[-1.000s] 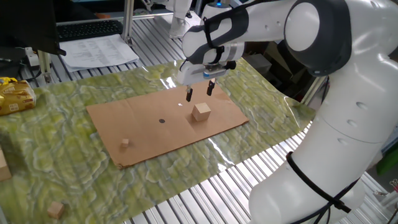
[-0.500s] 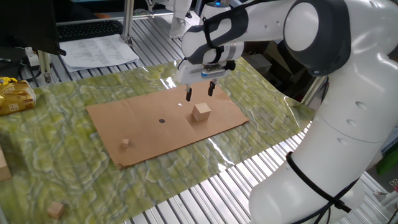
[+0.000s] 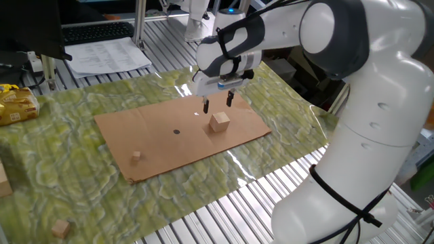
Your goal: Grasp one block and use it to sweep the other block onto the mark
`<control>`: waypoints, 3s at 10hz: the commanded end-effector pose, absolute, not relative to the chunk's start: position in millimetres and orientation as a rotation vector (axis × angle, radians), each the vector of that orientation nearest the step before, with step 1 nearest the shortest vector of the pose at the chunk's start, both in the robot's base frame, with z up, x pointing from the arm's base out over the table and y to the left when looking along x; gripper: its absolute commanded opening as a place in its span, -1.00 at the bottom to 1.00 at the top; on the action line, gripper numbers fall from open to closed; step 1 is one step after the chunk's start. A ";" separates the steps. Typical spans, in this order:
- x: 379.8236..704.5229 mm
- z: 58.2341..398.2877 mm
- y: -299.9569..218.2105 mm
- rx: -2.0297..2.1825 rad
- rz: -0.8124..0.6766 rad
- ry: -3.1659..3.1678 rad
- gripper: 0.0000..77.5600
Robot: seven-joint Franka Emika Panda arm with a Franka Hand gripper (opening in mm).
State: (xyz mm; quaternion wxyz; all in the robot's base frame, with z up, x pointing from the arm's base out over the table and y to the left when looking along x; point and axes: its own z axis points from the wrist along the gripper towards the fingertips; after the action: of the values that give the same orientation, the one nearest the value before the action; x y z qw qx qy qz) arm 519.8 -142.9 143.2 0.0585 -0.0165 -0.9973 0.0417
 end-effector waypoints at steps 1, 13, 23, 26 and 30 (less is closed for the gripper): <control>517.4 129.4 -153.4 -0.052 0.130 -3.026 1.00; 514.7 96.6 -159.2 -0.041 0.066 -3.019 1.00; 514.0 91.7 -158.1 -0.013 0.070 -2.992 1.00; 513.9 90.9 -157.9 -0.007 0.073 -2.981 1.00; 513.9 90.9 -157.9 -0.007 0.073 -2.981 -0.97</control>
State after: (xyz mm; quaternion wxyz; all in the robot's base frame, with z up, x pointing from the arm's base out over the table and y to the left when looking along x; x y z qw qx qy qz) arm 512.8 -157.6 90.8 0.0743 -0.0049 -0.9970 0.0221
